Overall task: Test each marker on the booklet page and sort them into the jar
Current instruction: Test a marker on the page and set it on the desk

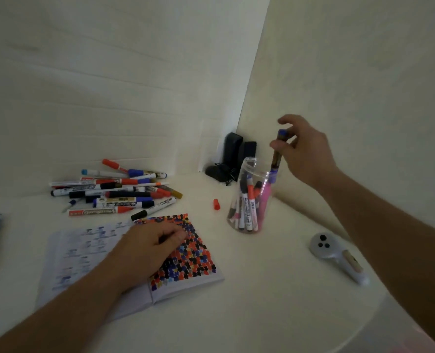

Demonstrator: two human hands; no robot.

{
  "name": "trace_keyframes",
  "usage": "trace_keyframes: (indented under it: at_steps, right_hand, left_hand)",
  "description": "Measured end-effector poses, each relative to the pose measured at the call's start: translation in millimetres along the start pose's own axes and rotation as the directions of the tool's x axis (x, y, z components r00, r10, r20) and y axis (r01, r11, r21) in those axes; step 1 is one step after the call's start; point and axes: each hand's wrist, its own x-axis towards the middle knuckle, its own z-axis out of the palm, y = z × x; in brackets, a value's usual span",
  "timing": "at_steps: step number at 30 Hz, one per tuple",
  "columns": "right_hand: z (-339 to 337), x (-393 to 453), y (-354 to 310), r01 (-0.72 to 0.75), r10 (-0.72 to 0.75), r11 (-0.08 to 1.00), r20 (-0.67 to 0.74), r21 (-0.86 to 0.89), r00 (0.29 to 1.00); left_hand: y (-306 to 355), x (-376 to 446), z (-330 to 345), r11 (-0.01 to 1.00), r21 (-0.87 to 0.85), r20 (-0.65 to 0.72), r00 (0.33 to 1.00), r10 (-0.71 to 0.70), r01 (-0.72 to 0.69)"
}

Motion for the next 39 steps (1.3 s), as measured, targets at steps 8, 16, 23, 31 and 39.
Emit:
trace_keyframes:
  at_steps: [8,16,23,31,39]
  right_hand:
    - [23,-14,22,-0.023,0.089,0.958,0.219,-0.287,0.972]
    - [28,-33,27,-0.072,0.178,0.947,0.324,-0.314,0.929]
    - [30,-38,23,-0.007,-0.013,0.975,-0.09,-0.22,0.996]
    - [113,-104,-51,-0.008,-0.095,0.968,0.392,0.252,0.915]
    - [172,-131,-38,-0.196,0.03,0.952,0.564,0.236,0.825]
  left_hand:
    - [-1,-2,1,1.0,-0.012,-0.006,1.0,0.007,-0.007]
    - [-1,-1,2,1.0,0.011,0.009,1.0,-0.017,0.017]
    - [-3,3,3,0.962,0.269,-0.189,0.982,-0.001,0.053]
    - [-15,19,-8,0.929,0.255,-0.085,0.963,-0.256,0.269]
    - [-39,49,-48,0.848,0.323,-0.168,0.908,-0.384,0.419]
